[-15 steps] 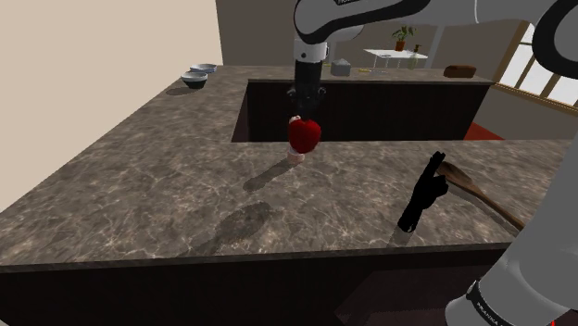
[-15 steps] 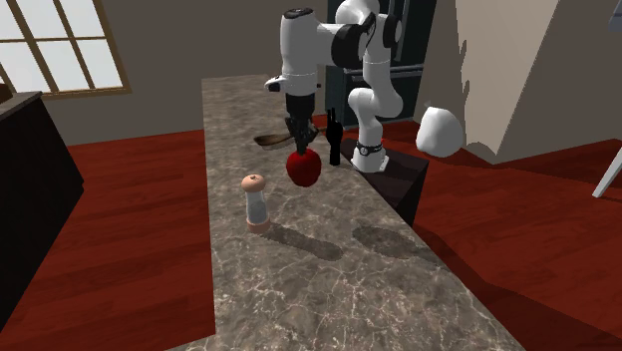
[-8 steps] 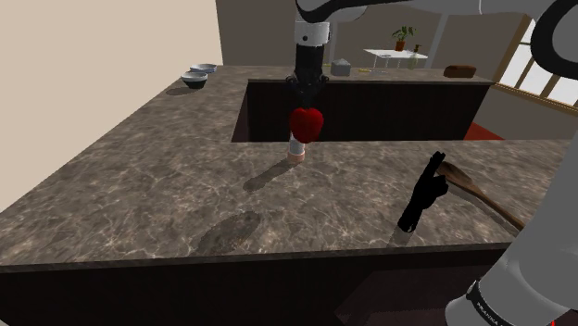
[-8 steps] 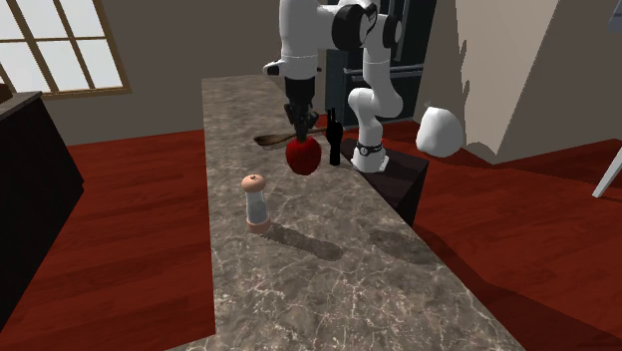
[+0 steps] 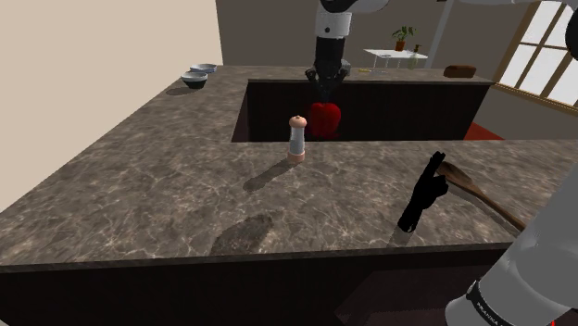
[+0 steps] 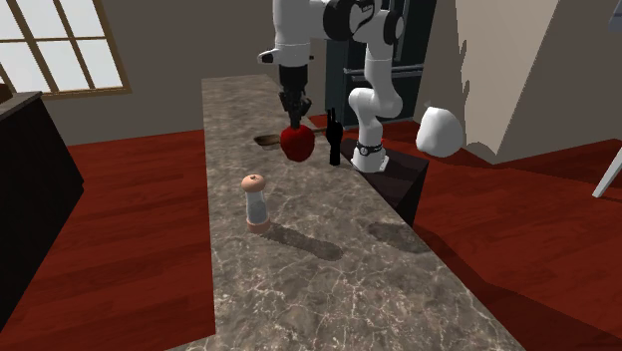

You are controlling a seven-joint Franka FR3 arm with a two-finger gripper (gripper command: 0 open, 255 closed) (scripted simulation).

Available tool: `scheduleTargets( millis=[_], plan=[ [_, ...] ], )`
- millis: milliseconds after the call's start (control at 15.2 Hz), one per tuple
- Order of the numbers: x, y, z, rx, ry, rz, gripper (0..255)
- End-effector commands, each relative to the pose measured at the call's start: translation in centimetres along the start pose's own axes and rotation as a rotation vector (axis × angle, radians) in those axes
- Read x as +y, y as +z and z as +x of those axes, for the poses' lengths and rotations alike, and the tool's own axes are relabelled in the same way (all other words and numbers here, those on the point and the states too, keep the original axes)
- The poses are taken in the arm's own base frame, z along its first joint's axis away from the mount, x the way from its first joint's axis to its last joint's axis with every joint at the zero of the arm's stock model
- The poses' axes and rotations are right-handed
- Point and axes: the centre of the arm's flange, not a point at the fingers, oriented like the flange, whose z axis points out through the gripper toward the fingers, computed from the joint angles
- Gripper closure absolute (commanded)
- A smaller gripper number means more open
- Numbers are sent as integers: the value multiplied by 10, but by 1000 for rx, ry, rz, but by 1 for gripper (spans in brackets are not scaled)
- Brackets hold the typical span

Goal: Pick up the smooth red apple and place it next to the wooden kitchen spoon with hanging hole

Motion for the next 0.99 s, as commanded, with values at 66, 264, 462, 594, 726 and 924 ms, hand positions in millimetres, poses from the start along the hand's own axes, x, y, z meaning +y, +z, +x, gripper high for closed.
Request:
scheduleTargets(
  millis=[66, 264, 462, 594, 726, 924],
  plan=[
    [36, 2, -12, 0, -1, 0, 255],
    [74, 2, -23, 0, -1, 0, 255],
    [112, 2, -35, 0, -1, 0, 255],
    [137, 2, -42, 0, -1, 0, 255],
    [163, 1, -50, 0, -1, 0, 255],
    [200, 1, -61, 0, -1, 0, 255]
  ],
)
